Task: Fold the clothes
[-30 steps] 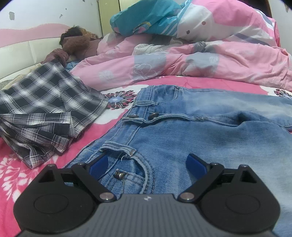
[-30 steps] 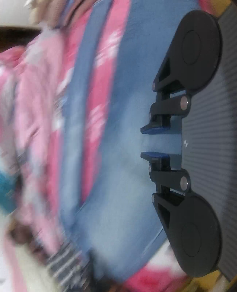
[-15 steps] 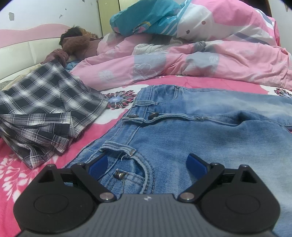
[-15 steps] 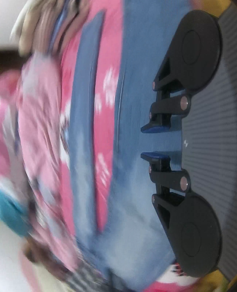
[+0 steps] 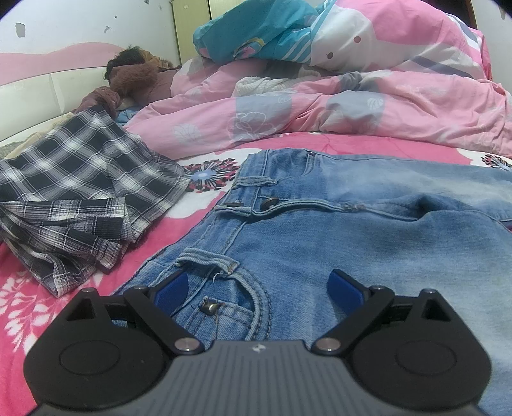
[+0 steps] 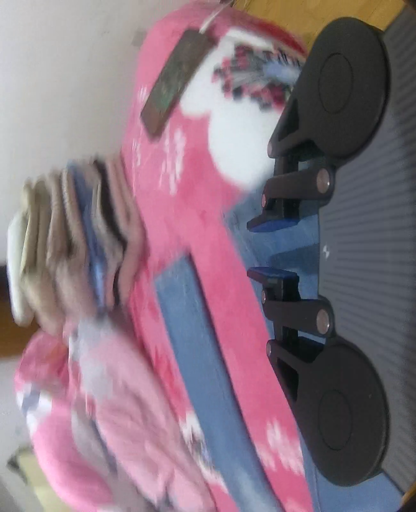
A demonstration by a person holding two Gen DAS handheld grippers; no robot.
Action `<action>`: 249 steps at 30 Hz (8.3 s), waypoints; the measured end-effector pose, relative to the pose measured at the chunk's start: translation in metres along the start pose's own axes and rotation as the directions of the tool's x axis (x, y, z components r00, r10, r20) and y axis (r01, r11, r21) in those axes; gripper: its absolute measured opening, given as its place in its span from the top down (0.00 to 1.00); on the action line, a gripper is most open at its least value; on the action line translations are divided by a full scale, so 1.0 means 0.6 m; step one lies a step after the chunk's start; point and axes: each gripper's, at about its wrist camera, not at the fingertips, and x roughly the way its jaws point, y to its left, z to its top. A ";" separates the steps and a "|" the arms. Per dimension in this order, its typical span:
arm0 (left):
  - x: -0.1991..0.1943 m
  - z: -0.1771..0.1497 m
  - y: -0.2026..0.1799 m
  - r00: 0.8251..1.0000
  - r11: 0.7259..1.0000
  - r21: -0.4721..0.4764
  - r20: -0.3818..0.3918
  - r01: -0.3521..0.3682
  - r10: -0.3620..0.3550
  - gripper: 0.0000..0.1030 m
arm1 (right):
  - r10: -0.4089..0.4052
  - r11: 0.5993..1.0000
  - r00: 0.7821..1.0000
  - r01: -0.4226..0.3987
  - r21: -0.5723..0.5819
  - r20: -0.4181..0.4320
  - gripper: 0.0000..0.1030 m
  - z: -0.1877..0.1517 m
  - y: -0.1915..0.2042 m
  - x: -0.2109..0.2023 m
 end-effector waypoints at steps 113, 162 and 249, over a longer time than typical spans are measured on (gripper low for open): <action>0.007 0.027 0.122 0.973 0.846 -0.516 -0.095 0.134 -0.212 0.63 | 0.527 0.729 0.821 -0.569 -0.380 -0.219 0.30 -0.175 0.613 -0.120; 0.048 0.006 0.177 1.000 0.633 -0.774 0.015 0.007 0.007 0.97 | 0.510 0.749 0.825 -0.565 -0.346 -0.242 0.30 -0.169 0.601 -0.093; -0.064 -0.047 0.133 0.984 0.922 -0.347 0.013 0.171 -0.178 0.86 | 0.749 0.282 0.456 -0.876 -0.391 -0.481 0.79 -0.273 0.790 -0.210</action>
